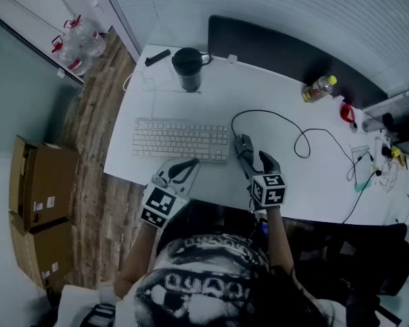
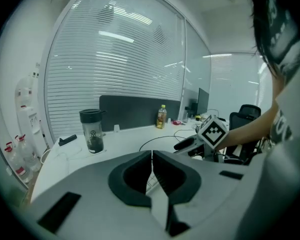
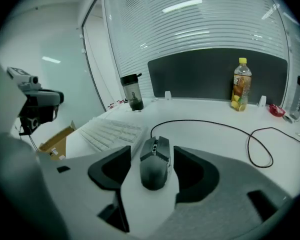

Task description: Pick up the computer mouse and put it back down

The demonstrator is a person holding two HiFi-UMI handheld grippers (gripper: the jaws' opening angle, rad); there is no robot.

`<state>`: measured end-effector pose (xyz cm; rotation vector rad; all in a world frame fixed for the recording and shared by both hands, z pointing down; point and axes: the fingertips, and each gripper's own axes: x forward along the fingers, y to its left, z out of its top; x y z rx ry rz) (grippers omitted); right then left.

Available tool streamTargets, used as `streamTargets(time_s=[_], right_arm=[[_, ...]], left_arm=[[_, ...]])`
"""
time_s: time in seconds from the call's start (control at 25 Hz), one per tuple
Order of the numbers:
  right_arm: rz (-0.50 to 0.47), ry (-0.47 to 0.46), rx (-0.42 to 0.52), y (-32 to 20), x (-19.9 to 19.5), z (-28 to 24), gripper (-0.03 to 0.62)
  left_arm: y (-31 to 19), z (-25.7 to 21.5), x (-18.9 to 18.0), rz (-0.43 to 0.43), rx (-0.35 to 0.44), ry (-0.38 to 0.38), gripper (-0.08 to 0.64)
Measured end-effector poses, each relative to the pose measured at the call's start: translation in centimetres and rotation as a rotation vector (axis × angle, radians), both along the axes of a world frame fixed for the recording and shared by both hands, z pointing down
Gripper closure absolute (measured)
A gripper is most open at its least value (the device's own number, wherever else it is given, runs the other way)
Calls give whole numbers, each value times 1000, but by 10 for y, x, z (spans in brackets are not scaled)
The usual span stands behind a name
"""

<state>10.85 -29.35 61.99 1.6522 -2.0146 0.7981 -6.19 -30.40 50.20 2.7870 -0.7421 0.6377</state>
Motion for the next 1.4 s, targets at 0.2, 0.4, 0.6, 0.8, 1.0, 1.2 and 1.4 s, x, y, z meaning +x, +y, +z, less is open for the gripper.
streamTargets(time_s=[0.2, 0.4, 0.6, 0.8, 1.0, 1.2, 1.4], right_arm=[[-19, -27, 35, 24, -1, -22, 368], [-74, -61, 78, 37, -10, -45, 386], [-154, -82, 130, 56, -14, -67, 399], [-198, -101, 183, 81, -2, -89, 436], [-226, -120, 243, 111, 9, -111, 475], [-270, -136, 269, 144, 11, -117, 513], [-297, -146, 282, 179, 11, -116, 571]], left_arm=[[14, 5, 8, 41, 2, -18, 554], [28, 5, 4, -4, 5, -31, 554], [50, -1, 14, -82, 8, -24, 554], [83, -14, 41, -106, 30, -5, 554], [122, -25, 62, -115, 54, 8, 554], [157, -25, 71, -139, 67, -8, 554], [194, -26, 75, -165, 72, 2, 554]])
